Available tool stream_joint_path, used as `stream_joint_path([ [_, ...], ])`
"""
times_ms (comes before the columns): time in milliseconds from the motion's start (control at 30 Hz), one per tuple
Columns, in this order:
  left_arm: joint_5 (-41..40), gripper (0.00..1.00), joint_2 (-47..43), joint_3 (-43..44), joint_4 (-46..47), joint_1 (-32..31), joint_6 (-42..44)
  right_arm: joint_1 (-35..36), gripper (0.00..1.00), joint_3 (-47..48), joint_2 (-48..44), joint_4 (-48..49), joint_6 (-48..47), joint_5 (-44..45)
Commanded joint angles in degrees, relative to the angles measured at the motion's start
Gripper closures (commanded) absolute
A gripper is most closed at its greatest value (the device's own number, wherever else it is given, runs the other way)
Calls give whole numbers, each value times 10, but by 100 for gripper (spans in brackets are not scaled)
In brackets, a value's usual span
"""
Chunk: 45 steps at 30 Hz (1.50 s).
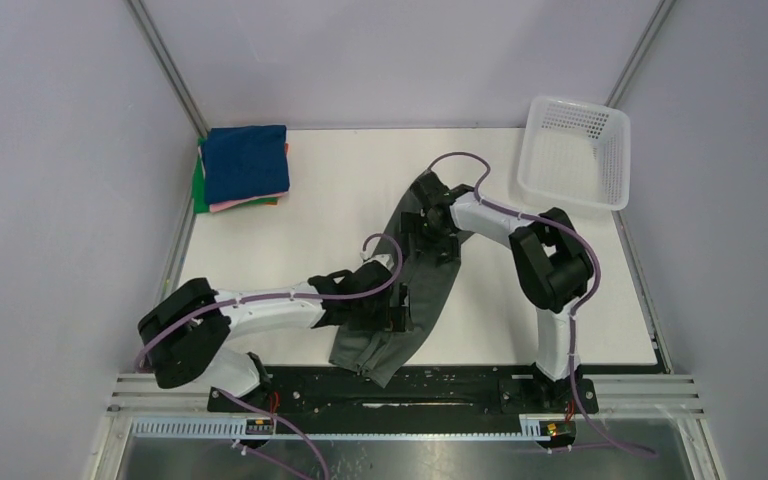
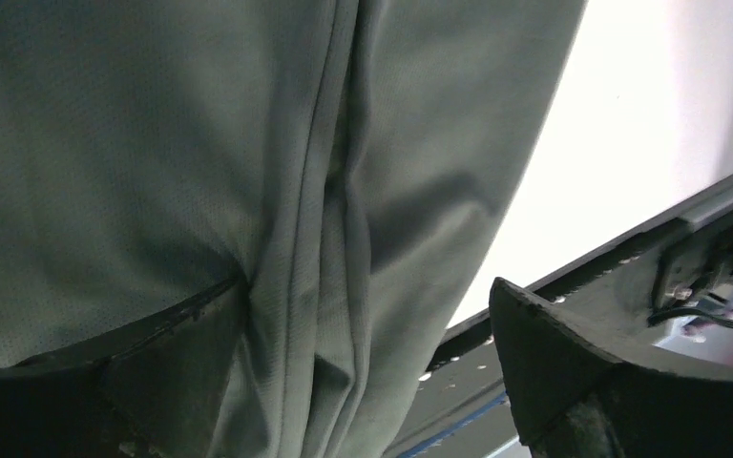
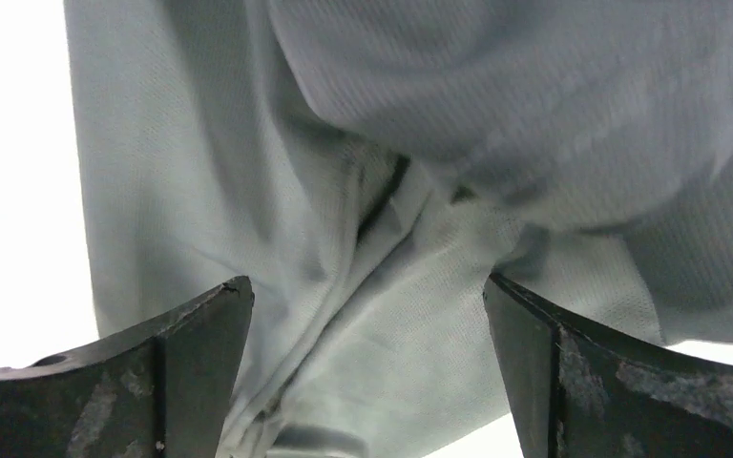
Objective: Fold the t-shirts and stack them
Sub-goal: Rotate the tshirt 90 degrees
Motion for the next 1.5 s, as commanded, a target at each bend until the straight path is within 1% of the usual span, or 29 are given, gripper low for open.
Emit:
stream_joint_path([
  [0, 82, 1, 41, 11, 79, 27, 23, -11, 1, 67, 51, -21, -1, -13],
  [133, 117, 1, 80, 24, 106, 48, 24, -32, 1, 137, 94, -58, -8, -25],
  [267, 109, 1, 121, 86, 70, 54, 43, -54, 0, 240, 148, -113, -44, -49],
  [400, 120, 1, 159, 137, 70, 63, 50, -68, 0, 416, 254, -206, -89, -65],
  [533, 118, 1, 202, 181, 49, 71, 52, -71, 0, 650, 369, -311, -127, -63],
  [567, 119, 1, 208, 190, 45, 74, 53, -72, 1, 682, 384, -325, -126, -61],
  [633, 122, 1, 206, 195, 43, 78, 55, -77, 1, 696, 382, -319, -121, -59],
  [733, 116, 1, 176, 190, 37, 79, 60, -79, 0, 629, 312, -280, -122, -47],
  [933, 93, 1, 49, 128, 39, 58, 55, -79, 1, 446, 90, -202, -121, -44],
  [1067, 77, 1, -23, 64, 29, 53, 42, -79, 1, 195, -89, -62, -90, -52],
  [1167, 50, 1, -69, 8, 5, 53, 17, -79, 0, 12, -211, 10, -48, -16],
  [1267, 27, 1, -115, -45, -10, 53, -7, -79, 1, -157, -323, 67, 0, -4],
  [1367, 12, 1, -145, -83, -16, 53, -29, -79, 0, -292, -409, 107, 47, -30],
  [1467, 28, 1, -140, -109, 14, 51, -43, -79, 0, -393, -474, 143, 87, -62],
])
